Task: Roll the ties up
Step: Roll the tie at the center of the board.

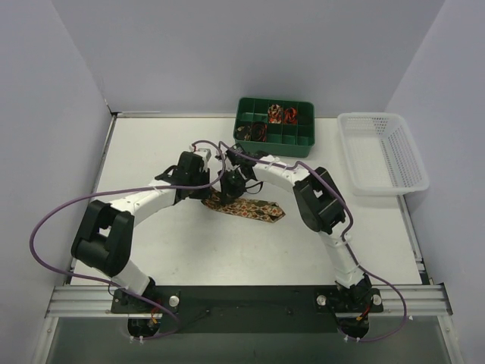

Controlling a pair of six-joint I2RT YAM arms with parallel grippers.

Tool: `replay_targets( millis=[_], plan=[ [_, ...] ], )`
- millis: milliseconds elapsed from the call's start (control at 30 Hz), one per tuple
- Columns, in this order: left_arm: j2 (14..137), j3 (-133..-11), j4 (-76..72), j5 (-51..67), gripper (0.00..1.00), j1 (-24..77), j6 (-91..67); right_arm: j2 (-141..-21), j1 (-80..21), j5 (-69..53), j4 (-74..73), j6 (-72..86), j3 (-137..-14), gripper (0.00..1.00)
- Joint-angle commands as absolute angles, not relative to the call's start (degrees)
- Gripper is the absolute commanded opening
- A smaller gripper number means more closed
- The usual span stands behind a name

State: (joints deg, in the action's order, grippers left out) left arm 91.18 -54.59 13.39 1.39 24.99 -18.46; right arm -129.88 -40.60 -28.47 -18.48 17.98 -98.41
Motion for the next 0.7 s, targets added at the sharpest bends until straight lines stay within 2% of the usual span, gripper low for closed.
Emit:
replay_targets(
  millis=[0, 333, 667],
  plan=[
    [89.2, -58.8, 17.6, -5.1, 0.0, 27.1, -16.1, -133.0, -41.0, -28.6, -21.3, 18.1, -101.3, 0.01],
    [90.1, -64.3, 18.0, -3.6, 0.01, 30.4, -16.1, -133.9, -41.1, -29.1, -21.7, 18.2, -102.0, 0.01],
    [92.4, -64.3, 15.8, -0.7, 0.01, 32.2, -17.6, -133.6, -41.1, -29.1, -21.9, 18.0, -102.3, 0.02]
  ],
)
